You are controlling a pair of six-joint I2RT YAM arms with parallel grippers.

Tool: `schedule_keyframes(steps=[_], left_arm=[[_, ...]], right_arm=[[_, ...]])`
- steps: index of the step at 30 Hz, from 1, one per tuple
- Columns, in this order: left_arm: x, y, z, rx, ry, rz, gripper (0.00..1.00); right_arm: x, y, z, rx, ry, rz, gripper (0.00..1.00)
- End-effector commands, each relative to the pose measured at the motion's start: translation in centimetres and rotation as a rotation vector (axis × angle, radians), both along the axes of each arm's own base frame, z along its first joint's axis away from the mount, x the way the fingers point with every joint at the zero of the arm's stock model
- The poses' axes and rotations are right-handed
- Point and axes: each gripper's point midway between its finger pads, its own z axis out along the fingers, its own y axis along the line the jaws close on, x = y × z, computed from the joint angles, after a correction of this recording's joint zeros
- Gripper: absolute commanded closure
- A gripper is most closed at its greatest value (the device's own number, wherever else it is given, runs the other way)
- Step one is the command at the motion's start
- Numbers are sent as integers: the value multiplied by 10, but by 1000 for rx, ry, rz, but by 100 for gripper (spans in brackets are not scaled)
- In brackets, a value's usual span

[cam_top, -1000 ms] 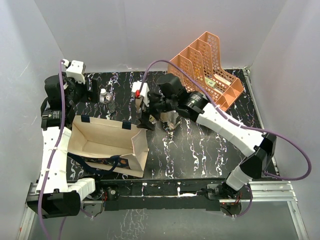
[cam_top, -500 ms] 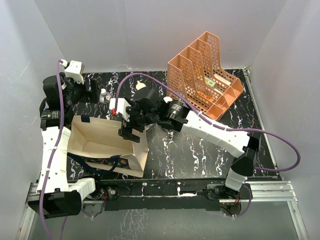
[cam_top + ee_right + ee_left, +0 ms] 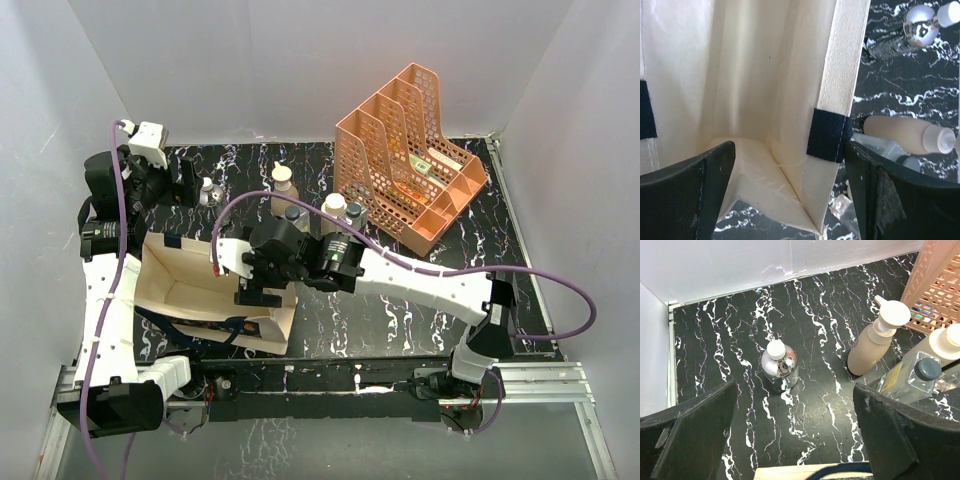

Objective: Place the personal care products into the canvas bag
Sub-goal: Adjust the object.

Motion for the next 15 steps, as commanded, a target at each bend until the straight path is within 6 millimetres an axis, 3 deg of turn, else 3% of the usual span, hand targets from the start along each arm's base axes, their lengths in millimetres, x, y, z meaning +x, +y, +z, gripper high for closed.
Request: schedule_keyframes(steps=[1, 7, 15], left_arm=[[-4, -1, 9, -3, -41, -17, 3], [-3, 1, 7, 7, -35, -17, 3], [0, 3, 3, 43, -17, -28, 3]], right_arm=[[17, -32, 28, 3, -133, -76, 7], [21, -58, 22, -43, -185, -94, 7], [38, -103, 45, -23, -194, -136, 7]])
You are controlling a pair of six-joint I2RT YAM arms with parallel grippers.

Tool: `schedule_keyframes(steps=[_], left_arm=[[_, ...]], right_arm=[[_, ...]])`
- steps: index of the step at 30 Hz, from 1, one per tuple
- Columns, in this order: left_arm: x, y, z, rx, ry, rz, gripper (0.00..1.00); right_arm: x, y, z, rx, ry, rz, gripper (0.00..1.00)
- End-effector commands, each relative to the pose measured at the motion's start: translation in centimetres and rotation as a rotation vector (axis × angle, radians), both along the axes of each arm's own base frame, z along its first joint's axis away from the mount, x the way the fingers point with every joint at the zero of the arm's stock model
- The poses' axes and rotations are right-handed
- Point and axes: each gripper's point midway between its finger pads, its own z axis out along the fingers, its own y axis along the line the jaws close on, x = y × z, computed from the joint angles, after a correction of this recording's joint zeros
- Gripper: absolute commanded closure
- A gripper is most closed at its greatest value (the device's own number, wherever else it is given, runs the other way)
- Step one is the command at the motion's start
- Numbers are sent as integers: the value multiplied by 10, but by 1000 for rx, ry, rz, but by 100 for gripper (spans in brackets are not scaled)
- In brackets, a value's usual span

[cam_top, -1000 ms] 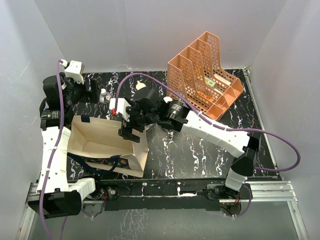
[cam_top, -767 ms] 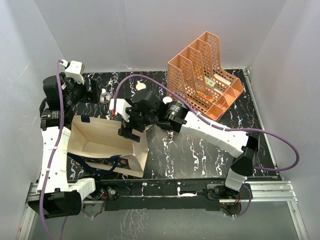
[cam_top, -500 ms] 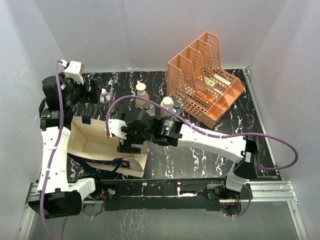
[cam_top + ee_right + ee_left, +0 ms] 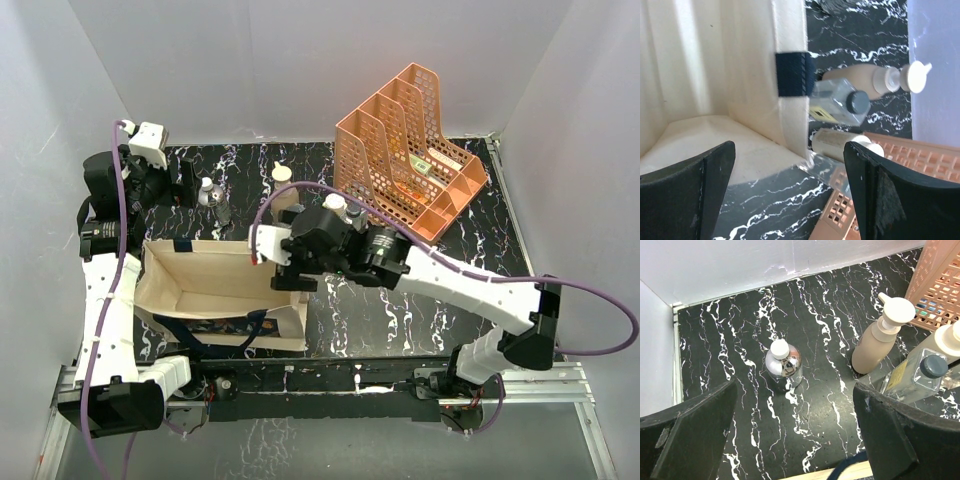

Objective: Place the personal care products into the canvas bag
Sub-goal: Adjust the object.

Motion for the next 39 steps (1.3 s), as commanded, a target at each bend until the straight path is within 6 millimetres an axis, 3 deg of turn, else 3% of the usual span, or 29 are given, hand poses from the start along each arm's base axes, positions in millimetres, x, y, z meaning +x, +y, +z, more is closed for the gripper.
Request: schedule_keyframes(steps=[1, 8, 11, 18, 23, 28, 32, 36, 39], left_arm=[[1, 0, 2, 27, -8, -28, 3], [1, -7, 1, 28, 11, -83, 3], [0, -11, 4, 13, 10, -113, 3], [-5, -13, 14, -36, -5, -138, 3], [-9, -10, 15, -37, -14, -128, 3], [-9, -12, 17, -46, -20, -137, 3], [-8, -13, 18, -48, -23, -141, 3], [-8, -15, 15, -59, -15, -150, 3], [-8, -16, 14, -65, -15, -158, 3]], right_arm=[[16, -40, 28, 36, -44, -43, 7], [34, -108, 30, 31, -29, -156, 7], [31, -113, 44, 113, 4, -155, 7], [-14, -57, 74, 264, 139, 102, 8], [-39, -19, 82, 292, 196, 221, 11], [-37, 16, 74, 301, 194, 138, 15], [-26, 31, 67, 277, 114, 68, 16], [-9, 37, 56, 226, 48, 3, 19], [9, 24, 37, 132, -27, -66, 20]])
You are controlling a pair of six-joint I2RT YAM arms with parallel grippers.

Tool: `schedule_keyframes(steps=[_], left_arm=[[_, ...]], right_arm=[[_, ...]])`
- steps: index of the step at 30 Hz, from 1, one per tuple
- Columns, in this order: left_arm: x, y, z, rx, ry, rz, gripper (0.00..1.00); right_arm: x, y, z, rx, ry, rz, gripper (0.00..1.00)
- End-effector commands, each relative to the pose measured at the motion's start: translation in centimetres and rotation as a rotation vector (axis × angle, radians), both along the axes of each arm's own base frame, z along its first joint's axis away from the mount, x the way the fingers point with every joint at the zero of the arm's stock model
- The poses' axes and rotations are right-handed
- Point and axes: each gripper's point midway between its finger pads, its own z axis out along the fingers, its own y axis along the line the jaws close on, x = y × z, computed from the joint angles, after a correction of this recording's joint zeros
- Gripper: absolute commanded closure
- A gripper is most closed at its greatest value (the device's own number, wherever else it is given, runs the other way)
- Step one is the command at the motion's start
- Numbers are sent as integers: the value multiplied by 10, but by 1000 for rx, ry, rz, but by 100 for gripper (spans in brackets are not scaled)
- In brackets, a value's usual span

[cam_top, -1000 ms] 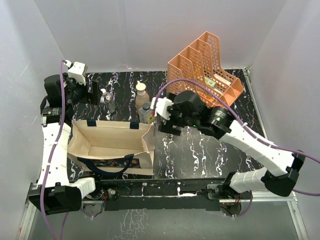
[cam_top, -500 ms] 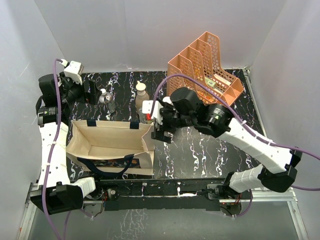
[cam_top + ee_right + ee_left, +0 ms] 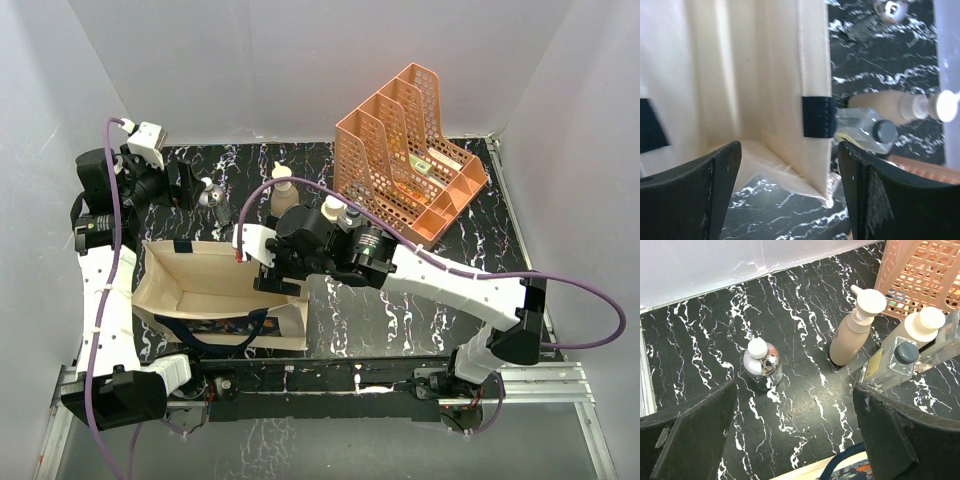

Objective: Place the personal care products into the canvas bag
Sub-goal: Adjust the object.

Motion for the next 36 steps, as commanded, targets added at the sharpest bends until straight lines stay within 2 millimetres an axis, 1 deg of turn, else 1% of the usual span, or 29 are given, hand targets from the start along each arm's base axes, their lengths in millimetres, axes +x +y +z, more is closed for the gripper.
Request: schedule_keyframes(steps=[1, 3, 5, 10, 13, 16, 18, 20, 23, 27, 29, 31, 33, 36], left_arm=[[-5, -7, 18, -18, -55, -36, 3], [-4, -9, 17, -27, -50, -45, 3], [-3, -9, 15, -32, -44, -50, 3], [1, -7, 9, -22, -34, -49, 3], [1, -6, 9, -6, -36, -48, 3], [2, -4, 9, 3, -28, -45, 3], [2, -3, 8, 7, -20, -44, 3], [1, -3, 7, 10, -17, -44, 3], [1, -2, 6, 16, -12, -41, 3], [1, -1, 6, 14, -11, -38, 3], [0, -1, 6, 8, -12, -39, 3], [-1, -2, 8, 3, -16, -39, 3], [-1, -2, 8, -5, -16, -40, 3], [-2, -3, 7, -14, -16, -44, 3]], right_arm=[[41, -14, 20, -12, -196, -158, 20], [50, -29, 10, -71, -254, -200, 22], [56, -45, 10, -104, -302, -245, 23], [56, -77, 17, -132, -289, -228, 23], [53, -96, 15, -156, -279, -207, 23], [52, -109, 11, -170, -257, -210, 23], [53, -113, 14, -138, -239, -225, 23], [50, -112, 27, -62, -217, -224, 23], [35, -94, 55, 98, -154, -164, 22], [9, -62, 69, 217, -16, -48, 21], [4, -49, 72, 245, 29, -38, 23], [-1, -38, 75, 263, 63, -37, 26], [-8, -29, 72, 260, 112, -23, 28], [-17, -25, 62, 244, 176, 0, 31]])
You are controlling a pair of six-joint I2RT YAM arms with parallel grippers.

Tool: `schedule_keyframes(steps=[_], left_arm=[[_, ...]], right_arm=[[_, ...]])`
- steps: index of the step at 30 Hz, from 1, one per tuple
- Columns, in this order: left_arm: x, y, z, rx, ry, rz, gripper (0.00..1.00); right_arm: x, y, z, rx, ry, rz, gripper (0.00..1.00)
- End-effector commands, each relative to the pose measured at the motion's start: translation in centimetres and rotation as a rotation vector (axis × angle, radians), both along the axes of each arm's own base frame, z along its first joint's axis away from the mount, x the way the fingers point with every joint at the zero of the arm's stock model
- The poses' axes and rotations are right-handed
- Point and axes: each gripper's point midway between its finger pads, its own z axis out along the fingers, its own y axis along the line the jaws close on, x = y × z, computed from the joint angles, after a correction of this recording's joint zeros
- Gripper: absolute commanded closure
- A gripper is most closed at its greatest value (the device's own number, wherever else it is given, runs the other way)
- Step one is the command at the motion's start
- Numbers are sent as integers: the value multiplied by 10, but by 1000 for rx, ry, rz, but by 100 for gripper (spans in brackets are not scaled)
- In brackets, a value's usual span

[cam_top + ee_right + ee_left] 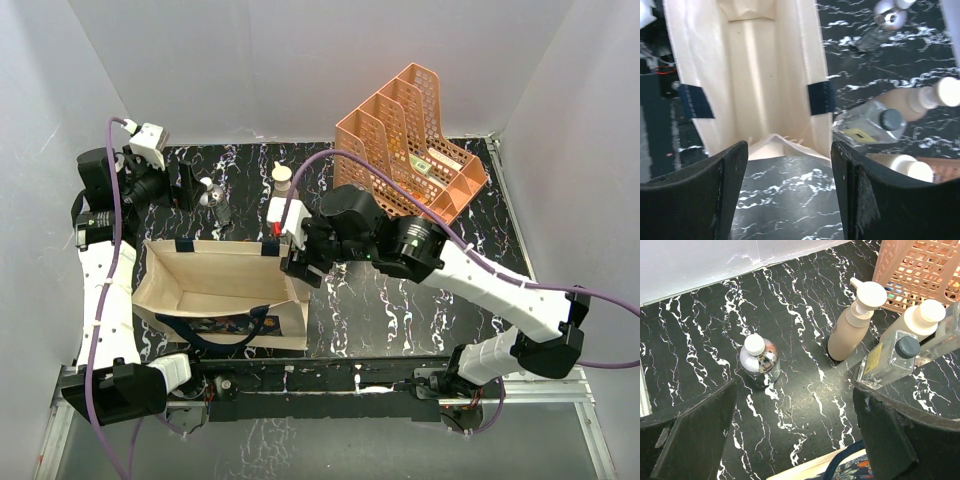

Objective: Place the personal care products into the canvas bag
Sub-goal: Adjust the object, then move the canvas bag to the center of the board.

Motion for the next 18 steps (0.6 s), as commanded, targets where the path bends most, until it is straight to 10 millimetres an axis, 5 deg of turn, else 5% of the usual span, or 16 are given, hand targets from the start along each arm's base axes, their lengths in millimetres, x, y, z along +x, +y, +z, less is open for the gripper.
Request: schedule_keyframes(steps=[1, 18], left_arm=[[-4, -2, 17, -11, -45, -15, 3], [-7, 6, 20, -52, -50, 2, 3]], right_arm=[[-20, 17, 16, 95, 103, 55, 32], [-27, 11, -30, 65, 244, -3, 37]])
